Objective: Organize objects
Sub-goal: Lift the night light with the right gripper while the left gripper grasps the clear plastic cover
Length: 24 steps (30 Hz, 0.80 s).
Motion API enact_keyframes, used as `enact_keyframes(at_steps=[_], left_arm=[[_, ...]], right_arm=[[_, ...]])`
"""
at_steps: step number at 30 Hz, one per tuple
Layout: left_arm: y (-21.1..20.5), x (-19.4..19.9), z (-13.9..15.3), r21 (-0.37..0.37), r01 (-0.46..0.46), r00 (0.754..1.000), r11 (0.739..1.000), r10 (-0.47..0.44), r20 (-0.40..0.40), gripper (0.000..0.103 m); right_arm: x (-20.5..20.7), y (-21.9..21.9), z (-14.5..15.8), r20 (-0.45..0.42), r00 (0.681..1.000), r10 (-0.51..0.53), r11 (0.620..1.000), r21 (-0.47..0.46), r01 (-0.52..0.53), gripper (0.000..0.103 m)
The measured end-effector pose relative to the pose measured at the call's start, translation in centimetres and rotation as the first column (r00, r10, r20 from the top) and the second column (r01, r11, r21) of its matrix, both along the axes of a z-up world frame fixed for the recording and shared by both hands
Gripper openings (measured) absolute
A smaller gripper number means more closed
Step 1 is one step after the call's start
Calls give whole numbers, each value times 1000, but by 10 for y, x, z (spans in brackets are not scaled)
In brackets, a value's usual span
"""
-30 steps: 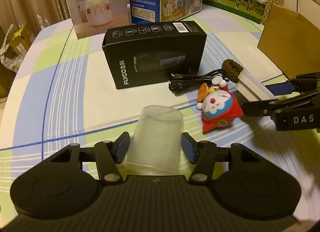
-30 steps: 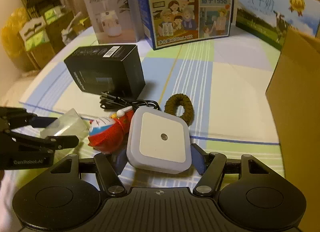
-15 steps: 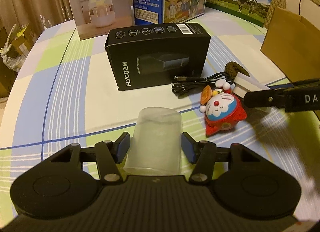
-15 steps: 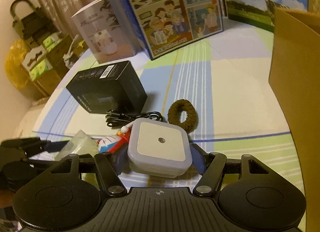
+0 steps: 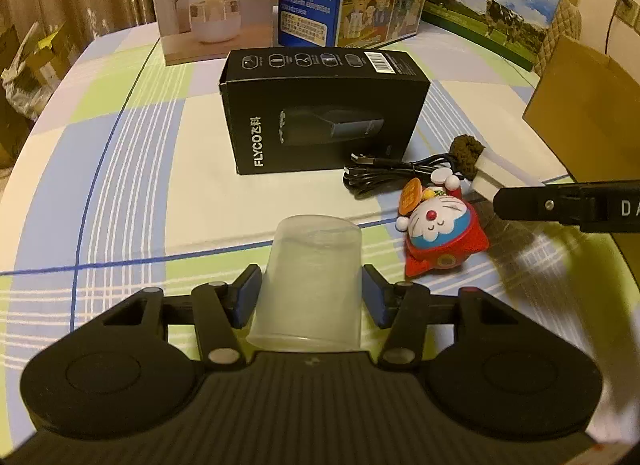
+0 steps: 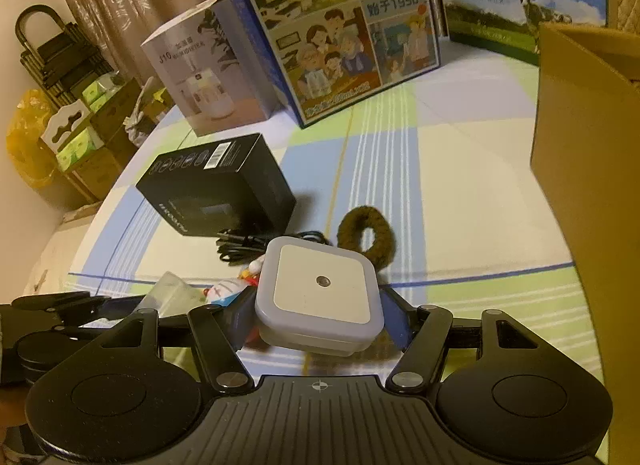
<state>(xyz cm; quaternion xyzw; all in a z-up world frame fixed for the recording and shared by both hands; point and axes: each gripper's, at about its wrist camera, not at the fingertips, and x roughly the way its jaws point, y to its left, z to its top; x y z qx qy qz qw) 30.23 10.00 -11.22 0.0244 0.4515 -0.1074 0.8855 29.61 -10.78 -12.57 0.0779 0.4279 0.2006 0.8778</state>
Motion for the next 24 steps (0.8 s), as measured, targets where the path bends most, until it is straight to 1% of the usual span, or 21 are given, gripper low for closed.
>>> enact_keyframes(at_steps=[3,7,14,19,22,24], left_arm=[[1,-1,7,-7,-18,1000,1000,18,14,49],[1,-2,16,-47,-40,999,998,41,35,49],[-5,-4,25,-76,-43,998,996,47,49,49],[-10,-10,34,-120,-43,997,992,50,61,49],[-15,-18,43,-150,-39,996,988,50,76,49],[-19,-27,52,-167,-40,994,985,56,91,49]], right_arm=[[-1,-3,5,24,1000,-7,1000,-14,7,62],[-1,-6,10,48,999,-19,1000,-15,19,62],[-3,-5,10,60,998,-19,999,-35,21,62],[-13,-9,20,102,994,-34,999,-22,37,62],[-24,-9,30,140,990,-35,998,-43,41,62],[-34,-9,41,182,983,-30,997,-58,42,62]])
